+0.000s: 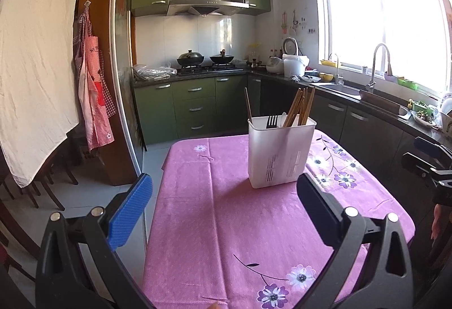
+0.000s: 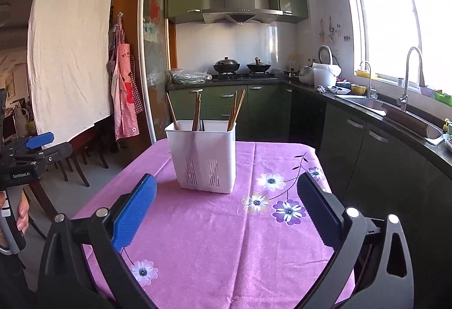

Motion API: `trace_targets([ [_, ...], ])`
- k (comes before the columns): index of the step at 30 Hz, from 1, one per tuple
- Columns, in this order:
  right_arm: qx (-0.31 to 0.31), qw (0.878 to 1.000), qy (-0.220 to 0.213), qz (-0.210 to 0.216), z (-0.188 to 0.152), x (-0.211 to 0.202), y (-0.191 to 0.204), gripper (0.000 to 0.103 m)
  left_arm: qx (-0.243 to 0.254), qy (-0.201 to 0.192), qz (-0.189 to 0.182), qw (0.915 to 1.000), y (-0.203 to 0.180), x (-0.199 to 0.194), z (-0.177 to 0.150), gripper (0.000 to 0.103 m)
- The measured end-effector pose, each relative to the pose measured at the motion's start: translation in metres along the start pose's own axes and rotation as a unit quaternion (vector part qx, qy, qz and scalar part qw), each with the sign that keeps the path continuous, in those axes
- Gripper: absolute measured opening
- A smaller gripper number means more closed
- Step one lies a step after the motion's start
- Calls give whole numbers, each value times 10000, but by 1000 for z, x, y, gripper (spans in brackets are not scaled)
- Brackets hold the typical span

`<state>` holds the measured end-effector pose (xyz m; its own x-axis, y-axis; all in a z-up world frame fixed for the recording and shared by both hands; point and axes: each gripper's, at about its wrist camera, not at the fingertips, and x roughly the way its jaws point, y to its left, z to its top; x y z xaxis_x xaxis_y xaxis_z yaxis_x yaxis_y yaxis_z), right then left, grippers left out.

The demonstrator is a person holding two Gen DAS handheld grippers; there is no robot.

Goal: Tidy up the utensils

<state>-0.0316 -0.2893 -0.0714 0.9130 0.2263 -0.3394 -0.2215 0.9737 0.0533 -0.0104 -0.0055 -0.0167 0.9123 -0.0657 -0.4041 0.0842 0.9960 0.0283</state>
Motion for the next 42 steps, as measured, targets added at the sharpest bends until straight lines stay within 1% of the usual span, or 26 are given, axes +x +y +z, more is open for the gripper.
trace_targets([
  [4, -49, 9999, -16, -137, 4, -4, 4, 98, -80, -12, -18, 10000, 3, -6, -1, 97],
  [8, -43, 9999, -21, -156, 5, -10, 4, 98, -96, 32, 0, 9999, 4, -6, -2, 97],
  [42, -49, 10000, 57, 3, 8, -5, 6, 98, -38, 65, -5, 10000, 2, -10, -4, 97],
])
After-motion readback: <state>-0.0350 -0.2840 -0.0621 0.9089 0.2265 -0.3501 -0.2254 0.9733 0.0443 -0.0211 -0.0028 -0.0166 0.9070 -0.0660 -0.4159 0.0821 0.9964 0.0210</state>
